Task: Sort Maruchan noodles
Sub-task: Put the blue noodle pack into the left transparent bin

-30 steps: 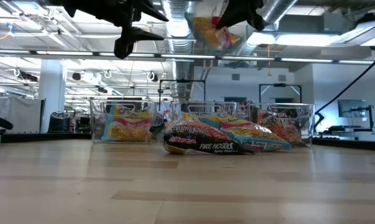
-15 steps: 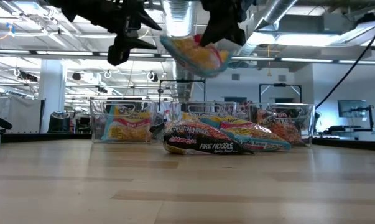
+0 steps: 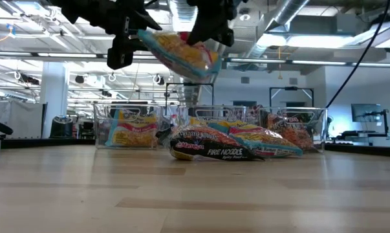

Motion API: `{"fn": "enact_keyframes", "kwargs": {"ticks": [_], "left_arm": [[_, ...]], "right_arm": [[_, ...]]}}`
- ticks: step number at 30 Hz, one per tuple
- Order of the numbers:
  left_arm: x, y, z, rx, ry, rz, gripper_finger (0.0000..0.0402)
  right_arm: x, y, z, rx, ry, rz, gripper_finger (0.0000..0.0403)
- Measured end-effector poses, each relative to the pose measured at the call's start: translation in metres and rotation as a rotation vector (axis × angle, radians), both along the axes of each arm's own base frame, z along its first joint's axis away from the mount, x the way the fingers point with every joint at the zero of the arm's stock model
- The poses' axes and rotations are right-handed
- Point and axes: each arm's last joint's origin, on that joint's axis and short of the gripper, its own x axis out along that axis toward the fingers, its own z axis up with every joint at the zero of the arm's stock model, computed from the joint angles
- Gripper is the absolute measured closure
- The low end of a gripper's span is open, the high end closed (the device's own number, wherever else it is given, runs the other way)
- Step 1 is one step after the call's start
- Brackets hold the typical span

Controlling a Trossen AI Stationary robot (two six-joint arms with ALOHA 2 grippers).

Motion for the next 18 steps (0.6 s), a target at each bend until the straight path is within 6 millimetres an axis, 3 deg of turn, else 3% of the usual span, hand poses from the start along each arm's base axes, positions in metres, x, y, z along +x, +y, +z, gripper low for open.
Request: {"fn": "enact_keyframes", "kwargs": {"ticks": [18], "left_arm": [[0.0002, -0.0038, 0.0002, -0.025, -0.005, -0.071, 0.0223]], "right_arm": [[0.0056, -0.0062, 0.0086, -0.033, -0.049, 0.023, 0.0402]]}}
